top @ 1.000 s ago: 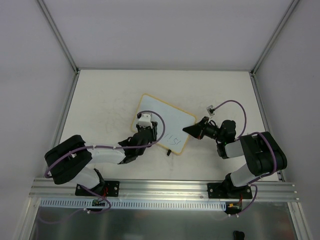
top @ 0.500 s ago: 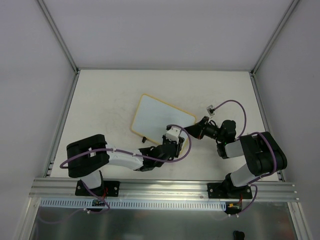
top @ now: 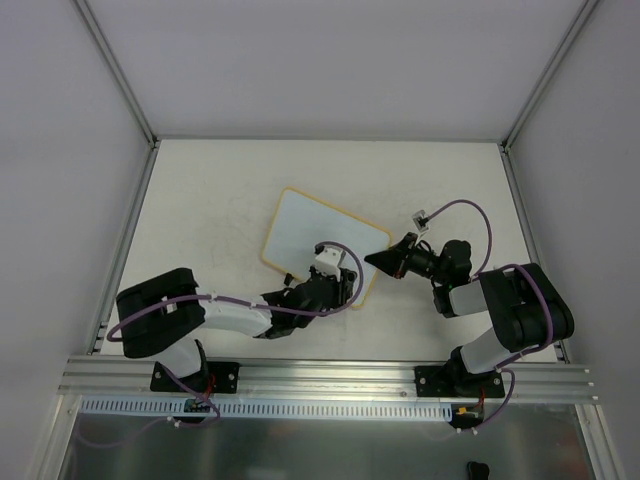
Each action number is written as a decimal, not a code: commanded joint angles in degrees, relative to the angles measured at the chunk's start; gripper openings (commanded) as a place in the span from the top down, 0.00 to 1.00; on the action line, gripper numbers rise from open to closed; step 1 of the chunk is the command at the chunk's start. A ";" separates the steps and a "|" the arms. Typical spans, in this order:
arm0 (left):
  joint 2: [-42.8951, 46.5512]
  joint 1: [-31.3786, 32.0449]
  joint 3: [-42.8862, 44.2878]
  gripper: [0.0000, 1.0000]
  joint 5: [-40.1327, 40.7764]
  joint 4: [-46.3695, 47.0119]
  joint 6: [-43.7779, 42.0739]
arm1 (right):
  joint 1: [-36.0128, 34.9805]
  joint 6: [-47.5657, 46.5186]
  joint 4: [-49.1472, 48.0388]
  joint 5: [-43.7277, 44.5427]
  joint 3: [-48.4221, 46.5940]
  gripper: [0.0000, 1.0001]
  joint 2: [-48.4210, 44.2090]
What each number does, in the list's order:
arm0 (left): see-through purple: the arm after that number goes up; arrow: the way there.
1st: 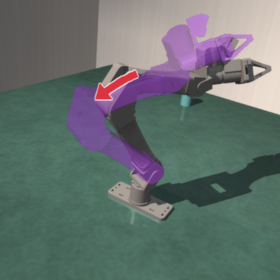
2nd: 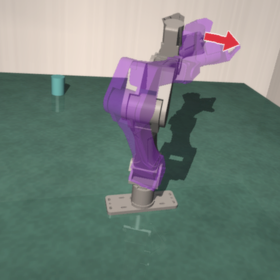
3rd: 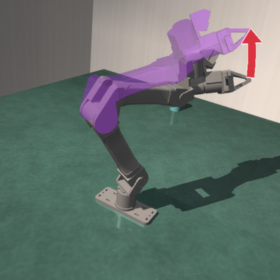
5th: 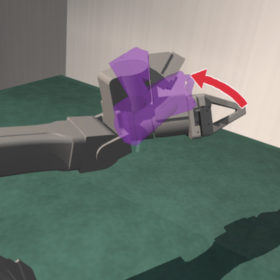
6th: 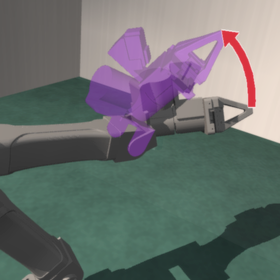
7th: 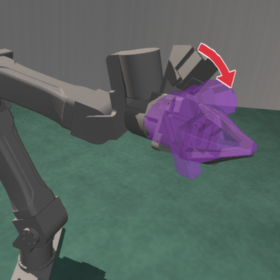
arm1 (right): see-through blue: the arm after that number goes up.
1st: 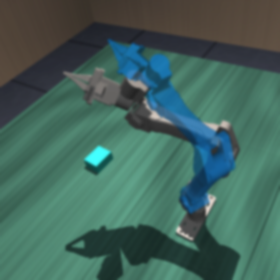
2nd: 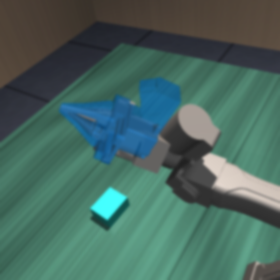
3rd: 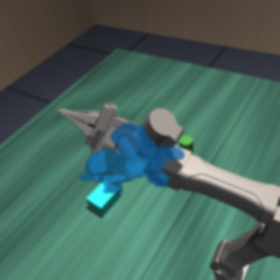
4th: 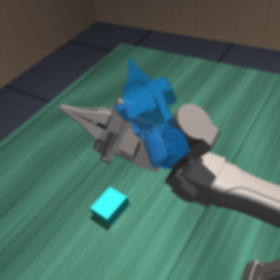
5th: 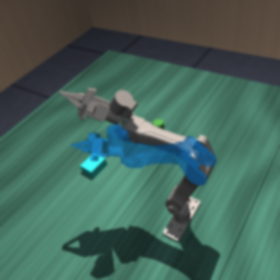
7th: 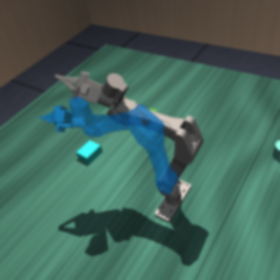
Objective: Erase the whiteboard
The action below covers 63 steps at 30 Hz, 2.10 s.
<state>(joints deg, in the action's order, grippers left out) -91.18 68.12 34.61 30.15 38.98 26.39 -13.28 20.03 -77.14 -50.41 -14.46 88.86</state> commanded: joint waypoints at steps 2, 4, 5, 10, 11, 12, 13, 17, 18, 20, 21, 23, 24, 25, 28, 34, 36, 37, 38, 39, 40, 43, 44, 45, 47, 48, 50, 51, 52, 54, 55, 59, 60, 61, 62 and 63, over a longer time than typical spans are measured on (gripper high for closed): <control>5.30 -10.09 -7.25 1.00 2.28 -0.58 0.42 | -0.87 -6.76 -10.57 -3.03 0.13 1.00 -0.44; 7.67 -14.31 -9.03 1.00 2.19 0.22 -0.02 | -0.87 -6.76 -10.57 -3.11 0.13 1.00 -0.44; 8.38 -15.29 -10.08 1.00 2.28 0.13 -0.72 | -0.79 -6.67 -10.57 -3.03 0.22 1.00 -0.44; 10.23 -17.49 -11.32 1.00 3.25 1.27 -2.40 | -0.87 -6.76 -10.57 -3.02 0.05 1.00 -0.44; 9.97 -17.58 -11.23 1.00 1.85 1.53 -2.14 | -0.87 -6.76 -10.57 -3.11 0.13 1.00 -0.44; 9.70 -17.49 -11.06 1.00 0.97 1.88 -1.87 | -0.96 -6.76 -10.57 -3.11 0.13 1.00 -0.44; 9.44 -17.41 -11.06 1.00 0.35 2.24 -1.35 | -0.96 -6.76 -10.57 -3.03 0.13 1.00 -0.44; 8.21 -13.72 -10.27 1.00 0.69 4.78 0.14 | -0.79 -6.76 -10.57 -3.02 0.22 1.00 -0.44; 7.86 -10.93 -10.00 1.00 1.83 5.40 -0.02 | -0.87 -6.76 -10.57 -3.02 0.22 1.00 -0.35; 7.07 -7.84 -8.52 1.00 3.59 6.02 -0.20 | -0.96 -6.76 -10.57 -3.02 0.22 1.00 -0.35; 6.11 -5.39 -7.81 1.00 4.47 5.93 -0.03 | -0.87 -6.76 -10.57 -3.02 0.22 1.00 -0.35; 4.96 -3.44 -6.05 1.00 4.22 6.02 1.02 | -0.87 -6.76 -10.57 -2.94 0.22 1.00 -0.35; 3.74 -2.56 -5.44 1.00 4.21 6.02 1.38 | -0.87 -6.76 -10.57 -3.02 0.22 1.00 -0.35; 3.20 -0.90 -4.91 1.00 4.21 6.11 1.73 | -0.87 -6.76 -10.57 -2.94 0.22 1.00 -0.35; 1.27 2.36 -2.02 1.00 5.87 6.63 1.21 | -0.87 -6.76 -10.57 -3.02 0.31 1.00 -0.44; -1.20 3.78 0.63 1.00 7.99 6.98 -0.55 | -0.87 -6.76 -10.57 -3.02 0.22 1.00 -0.44; -0.67 3.69 0.46 1.00 12.02 6.98 -2.04 | -0.87 -6.67 -10.57 -3.20 0.22 1.00 -0.44; -0.32 3.43 0.28 1.00 12.91 6.98 -2.66 | -0.87 -6.67 -10.57 -3.11 0.22 1.00 -0.44; 0.03 2.90 -0.15 1.00 13.44 6.46 -3.62 | -0.87 -6.67 -10.57 -3.11 0.13 1.00 -0.35; 0.99 1.25 -0.51 1.00 13.36 6.20 -3.80 | -0.87 -6.59 -10.57 -3.20 0.13 1.00 -0.27; 1.61 0.18 -1.90 1.00 12.92 6.11 -3.80 | -0.96 -6.58 -10.57 -3.29 0.13 1.00 -0.35; 3.90 -4.64 -4.46 1.00 11.34 6.63 -3.71 | -0.87 -6.58 -10.66 -3.29 0.13 1.00 -0.35; 4.25 -5.53 -5.60 1.00 11.42 6.72 -4.50 | -0.87 -6.58 -10.57 -3.20 0.13 1.00 -0.44; 4.69 -6.24 -5.95 1.00 11.68 6.72 -5.03 | -0.87 -6.58 -10.57 -3.20 0.13 1.00 -0.44; 4.78 -6.86 -6.13 1.00 13.00 7.07 -6.43 | -0.96 -6.59 -10.57 -3.20 0.13 1.00 -0.53; 4.61 -6.86 -6.13 1.00 12.83 7.16 -7.22 | -0.87 -6.67 -10.57 -3.20 0.13 1.00 -0.44; 4.43 -6.68 -5.61 1.00 11.52 7.51 -6.71 | -0.87 -6.58 -10.57 -3.20 0.13 1.00 -0.44; 4.17 -6.51 -5.35 1.00 11.16 7.51 -6.53 | -0.96 -6.58 -10.57 -3.20 0.05 1.00 -0.35; 3.90 -5.98 -4.39 1.00 10.90 7.51 -6.70 | -0.96 -6.58 -10.57 -3.20 0.13 1.00 -0.35; 2.33 -3.53 -2.80 1.00 11.94 7.51 -7.76 | -0.87 -6.58 -10.57 -3.20 0.13 1.00 -0.27; 1.80 -2.73 -2.19 1.00 12.03 7.34 -7.67 | -0.87 -6.58 -10.57 -3.20 0.05 1.00 -0.18; -0.31 0.43 -0.16 1.00 10.10 7.25 -4.25 | -0.87 -6.50 -10.66 -3.29 0.04 1.00 -0.18; -1.62 1.92 0.28 1.00 10.89 7.16 -3.90 | -0.87 -6.50 -10.57 -3.20 0.13 1.00 -0.18; -2.25 2.71 0.63 1.00 11.85 6.64 -3.46 | -0.96 -6.50 -10.57 -3.20 0.13 1.00 -0.09; -2.86 3.33 0.89 1.00 12.47 6.29 -3.10 | -0.87 -6.41 -10.66 -3.29 0.05 1.00 -0.09; -3.65 3.77 0.81 1.00 12.30 6.28 -2.06 | -0.87 -6.41 -10.57 -3.29 0.04 1.00 0.00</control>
<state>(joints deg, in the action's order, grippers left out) -92.27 69.73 33.76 42.59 45.08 20.73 -13.50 19.99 -77.30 -50.54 -14.48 88.86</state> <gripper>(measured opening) 0.282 0.130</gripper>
